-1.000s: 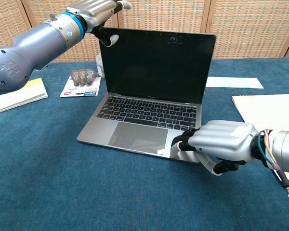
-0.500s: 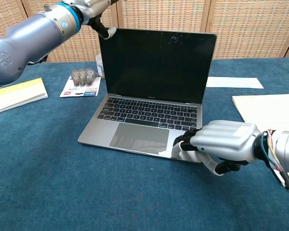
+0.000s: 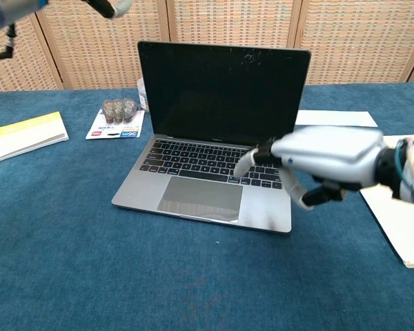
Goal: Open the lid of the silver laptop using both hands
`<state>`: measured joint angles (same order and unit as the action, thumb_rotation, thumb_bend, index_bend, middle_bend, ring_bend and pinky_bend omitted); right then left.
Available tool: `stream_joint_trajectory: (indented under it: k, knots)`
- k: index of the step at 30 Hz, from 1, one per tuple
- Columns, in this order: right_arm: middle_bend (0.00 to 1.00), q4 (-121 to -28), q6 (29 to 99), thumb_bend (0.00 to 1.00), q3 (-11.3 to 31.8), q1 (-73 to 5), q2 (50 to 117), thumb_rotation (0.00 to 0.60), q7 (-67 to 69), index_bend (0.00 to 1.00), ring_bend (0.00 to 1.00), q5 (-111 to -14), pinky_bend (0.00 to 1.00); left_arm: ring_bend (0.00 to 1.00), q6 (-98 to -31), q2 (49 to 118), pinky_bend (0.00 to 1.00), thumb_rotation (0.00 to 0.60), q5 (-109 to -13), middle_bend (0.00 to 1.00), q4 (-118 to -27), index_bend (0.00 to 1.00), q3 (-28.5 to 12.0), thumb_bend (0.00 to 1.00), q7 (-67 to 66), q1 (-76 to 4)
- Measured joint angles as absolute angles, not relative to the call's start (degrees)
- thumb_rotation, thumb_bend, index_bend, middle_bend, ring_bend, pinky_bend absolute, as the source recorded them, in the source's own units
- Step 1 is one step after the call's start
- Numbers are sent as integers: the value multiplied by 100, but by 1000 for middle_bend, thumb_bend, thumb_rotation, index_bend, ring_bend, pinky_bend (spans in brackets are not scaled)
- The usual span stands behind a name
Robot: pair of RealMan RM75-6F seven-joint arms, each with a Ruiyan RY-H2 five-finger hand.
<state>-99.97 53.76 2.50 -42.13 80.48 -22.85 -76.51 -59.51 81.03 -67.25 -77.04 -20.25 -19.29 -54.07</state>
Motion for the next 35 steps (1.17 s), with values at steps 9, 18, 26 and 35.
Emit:
stream_joint_trajectory:
  k: [9,18,26,35]
  knots:
    - [182,-10433,6478,1000,252,-3580,7134,600,-1734,191,129,-8129,248,0,-6652,7026,0,600,-7107,0,-8930,0,-1912,171,-1157,-4550]
    - [0,-9840,8040,24,18,-2380,6972,600,-444,32,0,-8400,17,0,-7407,6179,0,600,-6902,0,-10113,0,-1554,0,-532,-3243]
    - [0,-9243,9061,0,-199,-1435,6964,600,68,0,0,-8512,0,0,-8264,5758,0,600,-7056,0,-10946,0,-547,0,-394,-1884]
    - [0,-8870,9650,0,-323,-842,7039,600,437,0,0,-8737,0,0,-9187,5672,0,600,-7986,0,-11346,0,223,0,-610,-924]
